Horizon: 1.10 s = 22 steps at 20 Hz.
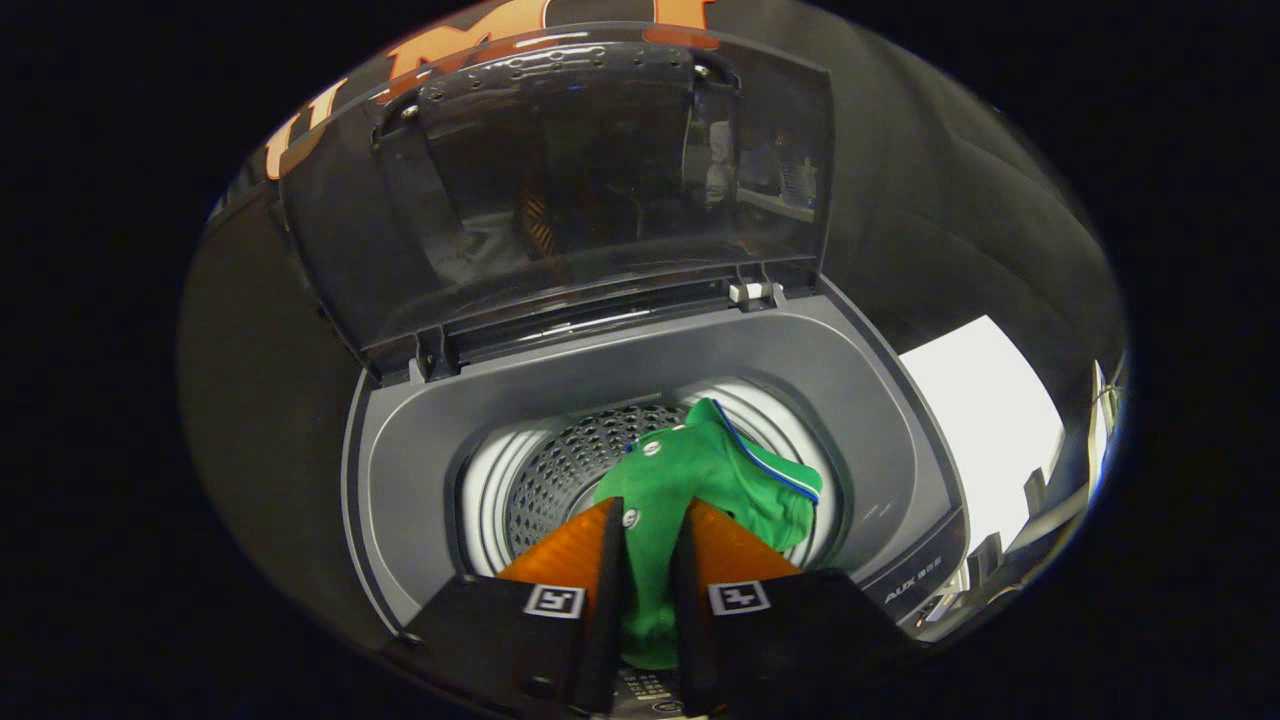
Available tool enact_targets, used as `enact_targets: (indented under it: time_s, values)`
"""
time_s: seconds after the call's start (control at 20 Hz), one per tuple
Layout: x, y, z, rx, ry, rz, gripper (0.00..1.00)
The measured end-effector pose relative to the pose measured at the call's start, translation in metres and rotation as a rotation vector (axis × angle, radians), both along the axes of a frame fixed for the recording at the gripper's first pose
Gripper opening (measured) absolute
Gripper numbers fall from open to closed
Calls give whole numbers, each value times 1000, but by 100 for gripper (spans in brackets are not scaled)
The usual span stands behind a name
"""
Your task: Put the clothes into the washing machine and then close the washing machine lid.
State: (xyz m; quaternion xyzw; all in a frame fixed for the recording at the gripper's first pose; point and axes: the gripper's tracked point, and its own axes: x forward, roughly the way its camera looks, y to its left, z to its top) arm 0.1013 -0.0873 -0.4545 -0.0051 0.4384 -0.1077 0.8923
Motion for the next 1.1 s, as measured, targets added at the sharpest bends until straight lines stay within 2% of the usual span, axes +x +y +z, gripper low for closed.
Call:
enact_targets:
  time_s: [0.1,0.2,0.6,1.1]
  values:
    - [2,-5,12,-39,-19,10,47]
    - [4,-8,31,-74,-46,22,51]
    - [-6,-9,82,-76,-98,40,99]
    - [8,11,174,-131,-188,94,99]
